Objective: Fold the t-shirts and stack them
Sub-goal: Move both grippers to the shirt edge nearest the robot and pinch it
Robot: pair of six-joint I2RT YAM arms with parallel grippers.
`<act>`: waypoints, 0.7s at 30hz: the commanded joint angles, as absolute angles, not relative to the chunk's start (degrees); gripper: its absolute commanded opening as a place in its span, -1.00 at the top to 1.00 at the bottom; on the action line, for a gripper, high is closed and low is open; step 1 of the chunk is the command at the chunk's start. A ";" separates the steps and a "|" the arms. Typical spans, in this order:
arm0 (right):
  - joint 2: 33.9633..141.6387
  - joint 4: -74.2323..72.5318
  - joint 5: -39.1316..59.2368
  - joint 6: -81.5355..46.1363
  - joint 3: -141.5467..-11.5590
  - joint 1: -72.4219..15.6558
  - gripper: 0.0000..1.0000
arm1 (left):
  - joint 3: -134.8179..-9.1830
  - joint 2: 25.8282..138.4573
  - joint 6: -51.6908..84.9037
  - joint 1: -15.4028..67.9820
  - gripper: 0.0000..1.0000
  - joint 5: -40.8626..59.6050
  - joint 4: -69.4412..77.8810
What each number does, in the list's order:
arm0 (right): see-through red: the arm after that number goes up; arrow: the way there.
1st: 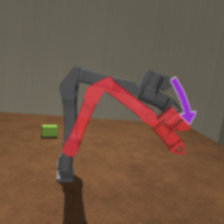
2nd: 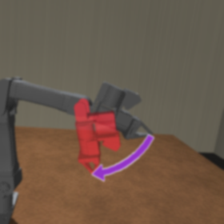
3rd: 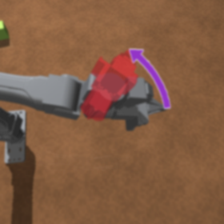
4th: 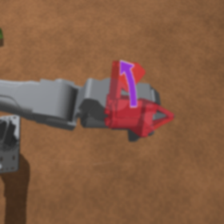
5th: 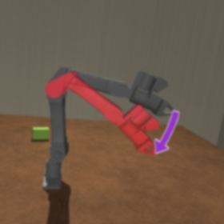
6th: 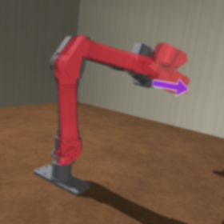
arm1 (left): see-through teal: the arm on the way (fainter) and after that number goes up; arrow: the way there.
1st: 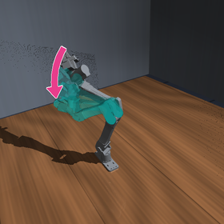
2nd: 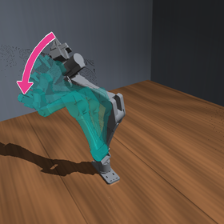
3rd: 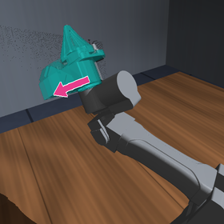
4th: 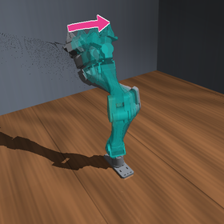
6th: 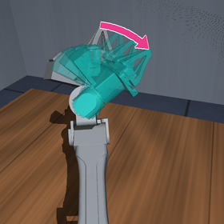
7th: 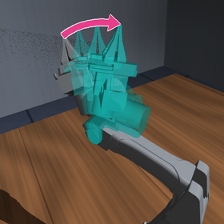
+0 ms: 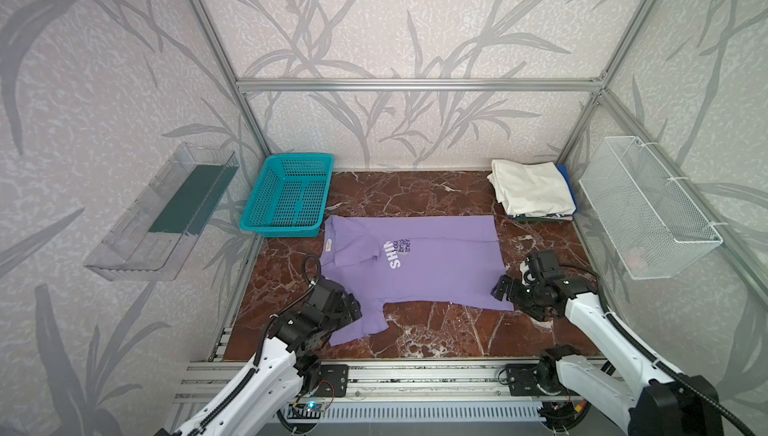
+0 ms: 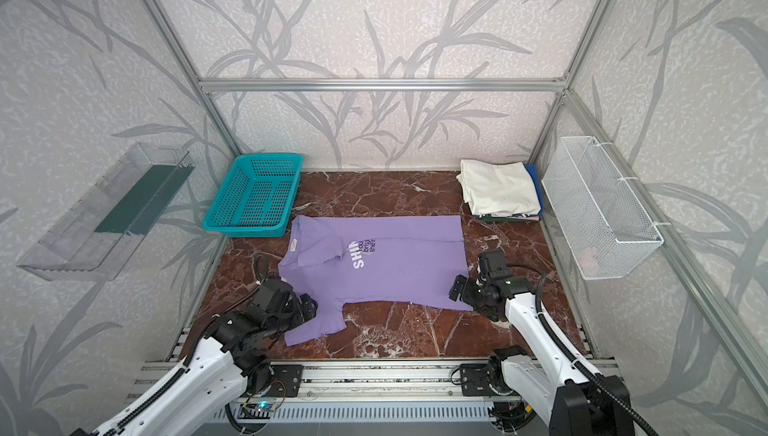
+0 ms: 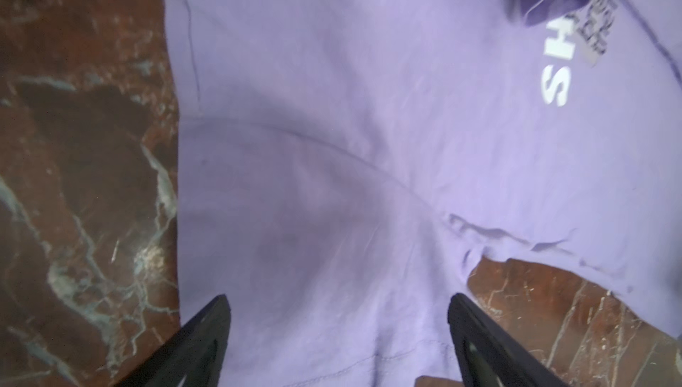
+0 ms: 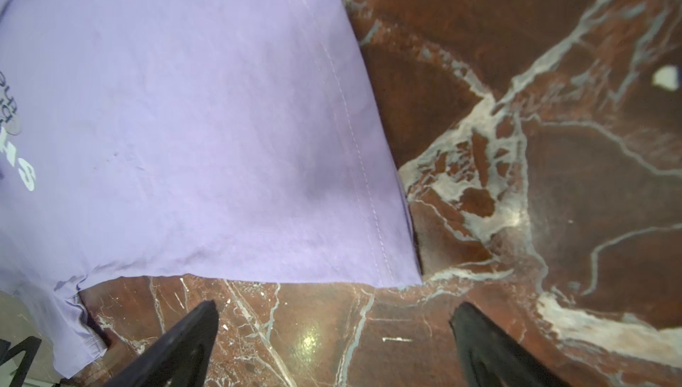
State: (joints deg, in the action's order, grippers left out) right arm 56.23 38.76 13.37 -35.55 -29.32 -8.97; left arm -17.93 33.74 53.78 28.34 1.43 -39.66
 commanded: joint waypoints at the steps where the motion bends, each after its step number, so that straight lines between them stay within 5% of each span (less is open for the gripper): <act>1: 56.41 36.09 16.17 -39.41 -25.75 -8.79 -1.00 | -17.84 31.06 58.18 29.85 -0.84 0.95 -45.71; 15: 55.81 34.85 16.31 -39.34 -21.73 -8.79 -0.81 | -16.92 30.85 65.29 37.84 -0.80 -4.40 -51.49; 21: 55.89 34.15 14.56 -38.43 -21.59 -8.79 -0.43 | -13.36 29.94 66.66 37.89 -0.71 -5.09 -50.40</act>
